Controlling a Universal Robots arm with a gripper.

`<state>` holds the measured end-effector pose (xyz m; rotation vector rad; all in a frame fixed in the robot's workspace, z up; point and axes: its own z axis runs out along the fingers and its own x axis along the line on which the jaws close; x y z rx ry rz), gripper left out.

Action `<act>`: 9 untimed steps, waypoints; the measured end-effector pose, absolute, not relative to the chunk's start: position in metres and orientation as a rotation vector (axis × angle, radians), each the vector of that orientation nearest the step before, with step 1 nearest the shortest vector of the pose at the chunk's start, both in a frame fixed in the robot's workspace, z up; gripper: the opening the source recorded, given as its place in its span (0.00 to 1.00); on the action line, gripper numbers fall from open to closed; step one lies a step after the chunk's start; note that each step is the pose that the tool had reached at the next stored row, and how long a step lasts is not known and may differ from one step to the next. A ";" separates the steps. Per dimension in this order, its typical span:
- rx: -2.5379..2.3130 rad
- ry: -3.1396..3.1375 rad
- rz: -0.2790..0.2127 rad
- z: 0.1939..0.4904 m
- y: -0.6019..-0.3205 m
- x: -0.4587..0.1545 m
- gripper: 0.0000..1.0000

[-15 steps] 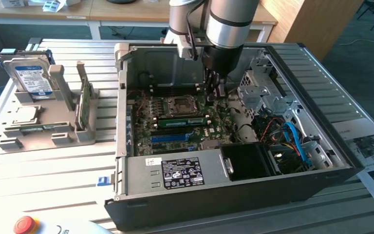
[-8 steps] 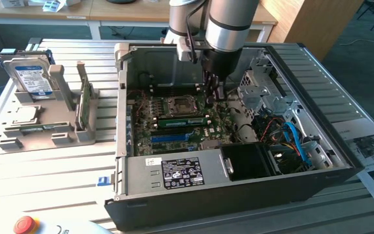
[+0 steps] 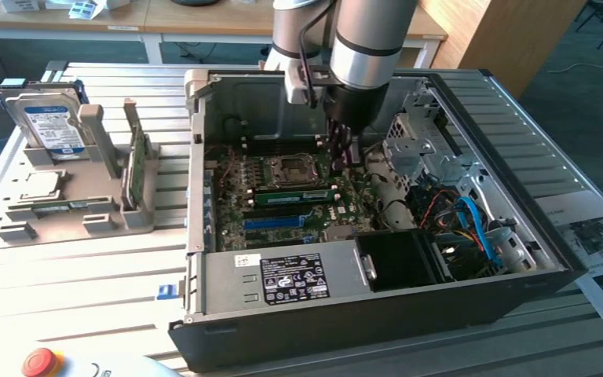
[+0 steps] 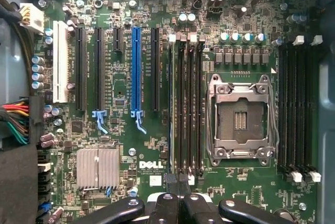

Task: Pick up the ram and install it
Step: 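Press down the ram until it locks into place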

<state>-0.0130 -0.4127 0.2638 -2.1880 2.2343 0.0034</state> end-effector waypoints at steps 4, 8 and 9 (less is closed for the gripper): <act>-2.188 2.234 0.003 0.259 -0.413 -0.013 0.10; -2.188 2.234 0.003 0.254 -0.413 -0.013 0.10; -2.188 2.234 0.003 0.253 -0.413 -0.013 0.10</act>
